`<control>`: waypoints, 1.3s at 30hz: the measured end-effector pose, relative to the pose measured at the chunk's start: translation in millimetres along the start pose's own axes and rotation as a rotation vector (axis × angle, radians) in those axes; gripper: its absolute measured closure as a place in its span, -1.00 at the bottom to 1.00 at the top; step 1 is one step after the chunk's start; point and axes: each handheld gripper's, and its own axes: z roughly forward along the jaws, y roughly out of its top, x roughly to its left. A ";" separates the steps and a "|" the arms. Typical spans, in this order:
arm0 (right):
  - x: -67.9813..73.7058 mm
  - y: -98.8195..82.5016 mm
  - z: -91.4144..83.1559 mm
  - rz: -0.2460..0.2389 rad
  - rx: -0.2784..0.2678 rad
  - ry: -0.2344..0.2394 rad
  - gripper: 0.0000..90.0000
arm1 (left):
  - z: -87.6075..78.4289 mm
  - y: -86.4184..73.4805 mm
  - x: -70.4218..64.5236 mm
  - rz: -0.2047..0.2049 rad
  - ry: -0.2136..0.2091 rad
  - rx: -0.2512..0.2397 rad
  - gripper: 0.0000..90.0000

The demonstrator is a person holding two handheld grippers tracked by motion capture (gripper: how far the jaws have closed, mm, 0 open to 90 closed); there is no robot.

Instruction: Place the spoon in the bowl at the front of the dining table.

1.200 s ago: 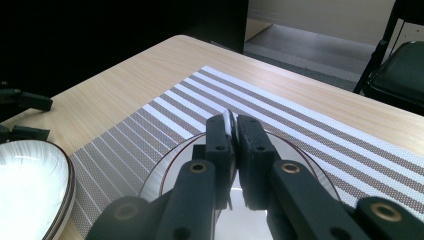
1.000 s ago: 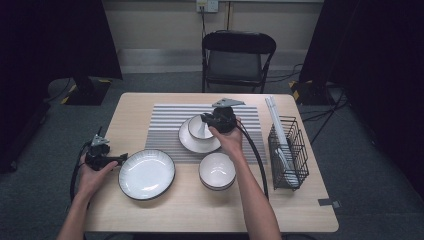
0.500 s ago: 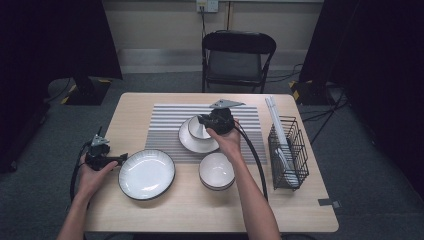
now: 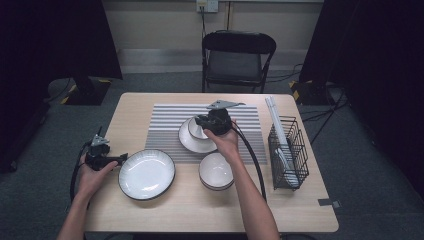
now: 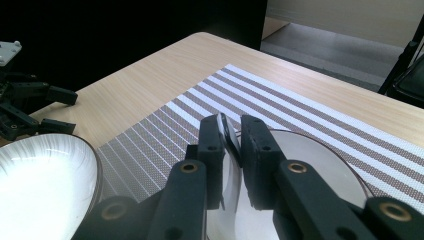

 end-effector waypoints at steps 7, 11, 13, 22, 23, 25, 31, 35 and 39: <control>3.2 0.2 1.9 0.000 0.001 0.003 0.77 | 0.0 0.0 0.0 0.000 0.000 0.000 -0.66; 6.2 0.4 4.1 0.008 0.005 0.008 0.75 | 0.0 0.0 0.0 0.000 0.001 -0.001 -0.66; 7.1 0.5 4.7 0.007 0.007 0.011 0.75 | 0.0 0.0 -0.1 -0.001 0.000 -0.001 -0.66; 9.1 1.3 6.8 0.004 0.011 0.011 0.73 | 0.0 0.0 0.0 -0.001 0.000 0.000 -0.66; 9.2 1.2 6.9 0.005 0.010 0.013 0.73 | 0.0 0.0 0.0 0.000 0.000 0.000 -0.66; 9.7 1.2 7.1 0.004 0.011 0.017 0.73 | 0.0 0.0 0.0 -0.001 0.000 0.000 -0.66; 12.6 1.5 9.6 0.007 0.013 0.023 0.70 | 0.0 0.0 0.0 0.000 0.001 0.000 -0.66; 11.9 1.7 10.5 0.024 0.013 0.023 0.69 | 0.0 0.0 0.0 0.000 0.000 0.000 -0.66; 11.5 2.1 11.4 0.028 0.013 0.026 0.68 | 0.0 0.0 0.0 -0.001 0.000 0.000 -0.66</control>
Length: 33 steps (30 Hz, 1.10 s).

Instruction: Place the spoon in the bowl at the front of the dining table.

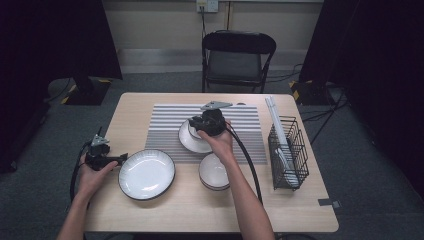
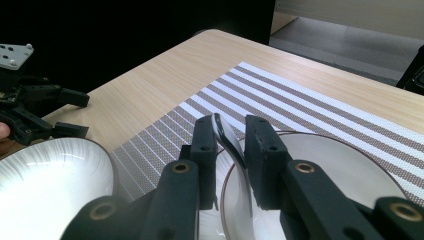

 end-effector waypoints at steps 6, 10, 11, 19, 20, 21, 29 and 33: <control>2.7 0.9 3.3 -0.001 0.021 0.024 0.61 | 0.0 0.0 0.0 0.000 0.000 0.000 -0.66; 6.2 2.8 7.6 -0.015 0.032 0.025 0.62 | 0.0 0.0 0.0 0.000 0.000 0.000 -0.66; 7.0 3.1 8.5 -0.015 0.037 0.025 0.62 | 0.0 0.0 0.0 0.000 0.000 0.000 -0.66; 9.3 4.0 11.7 -0.013 0.041 0.034 0.57 | 0.1 0.0 0.2 0.002 0.001 -0.002 -0.66; 9.2 3.9 11.6 -0.009 0.038 0.038 0.56 | 0.0 0.0 0.4 0.004 0.001 0.000 -0.66; 9.6 3.9 11.6 -0.012 0.038 0.040 0.56 | 0.0 0.0 0.3 0.004 0.001 0.000 -0.66; 13.4 5.0 15.9 -0.026 0.049 0.049 0.55 | 0.0 0.0 0.4 0.004 0.001 0.000 -0.66; 15.3 5.3 18.7 -0.025 0.057 0.055 0.54 | 0.0 0.0 0.3 0.003 0.002 -0.001 -0.66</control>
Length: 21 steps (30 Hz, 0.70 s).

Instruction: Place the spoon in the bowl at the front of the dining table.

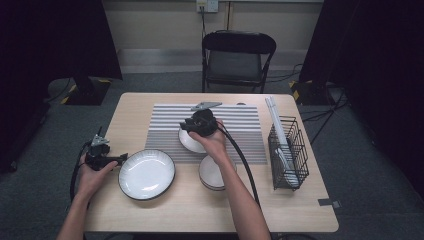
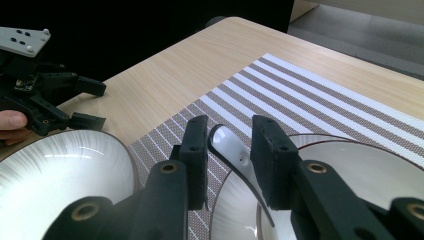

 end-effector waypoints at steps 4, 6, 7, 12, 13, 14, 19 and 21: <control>1.6 0.4 2.7 -0.002 0.005 -0.010 0.53 | -0.1 0.0 0.0 0.000 0.000 0.000 -0.66; 1.1 0.7 1.8 -0.002 0.002 -0.013 0.51 | 0.1 -0.1 -0.1 -0.003 -0.002 -0.001 -0.66; 0.7 0.9 1.4 -0.001 0.002 -0.017 0.51 | 0.0 -0.1 0.0 0.000 -0.001 0.000 -0.66; -3.2 2.7 -5.1 0.013 -0.014 -0.017 0.47 | 0.0 -0.1 0.1 0.000 0.000 0.000 -0.66; -3.4 3.0 -5.9 0.014 -0.016 -0.018 0.46 | 0.0 -0.1 -0.2 -0.004 -0.003 0.000 -0.66; -3.3 3.3 -7.0 0.015 -0.018 -0.016 0.44 | 0.0 -0.1 0.0 0.000 -0.001 0.000 -0.66; -3.9 3.9 -11.0 0.036 -0.025 -0.003 0.33 | -0.1 -0.1 0.0 0.000 -0.001 0.000 -0.66; -4.4 3.9 -12.5 0.046 -0.025 0.002 0.23 | 0.0 -0.1 -0.2 -0.003 -0.002 0.000 -0.66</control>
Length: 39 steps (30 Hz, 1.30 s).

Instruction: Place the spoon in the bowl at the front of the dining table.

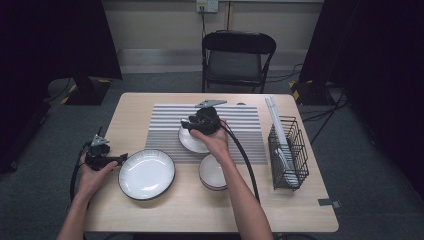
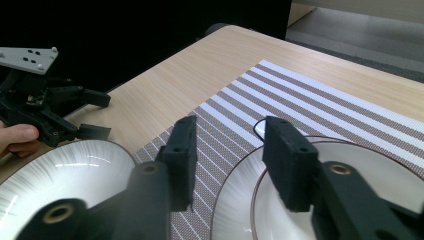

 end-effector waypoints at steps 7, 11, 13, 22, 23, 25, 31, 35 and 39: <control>-3.0 -3.1 -8.9 0.014 -0.016 0.000 0.10 | 0.0 0.0 0.1 0.001 0.000 0.000 -0.66; -3.2 -4.8 -14.0 0.012 -0.032 -0.021 0.04 | -0.1 0.1 0.2 0.003 0.001 0.001 -0.66; -2.9 -5.5 -16.3 0.001 -0.028 -0.027 0.03 | 0.0 0.1 0.2 0.003 0.002 0.000 -0.66; -3.3 -8.5 -23.2 0.002 -0.030 -0.029 -0.04 | 0.1 0.0 0.1 0.002 0.001 -0.001 -0.66; -3.4 -8.9 -24.0 0.006 -0.026 -0.031 -0.05 | 0.1 0.0 0.1 0.001 0.001 -0.001 -0.66; -3.8 -10.2 -26.2 0.024 -0.029 -0.043 -0.10 | 0.0 0.0 0.3 0.003 0.002 0.000 -0.66; -5.7 -12.7 -34.0 0.029 -0.027 -0.056 -0.16 | 0.1 0.0 0.1 0.002 0.001 -0.001 -0.66; -6.8 -13.7 -40.4 0.025 -0.029 -0.066 -0.23 | 0.1 0.0 0.1 0.002 0.001 -0.001 -0.66; -8.1 -15.8 -45.7 0.029 -0.023 -0.075 -0.26 | 0.1 0.0 0.1 0.002 0.001 -0.001 -0.66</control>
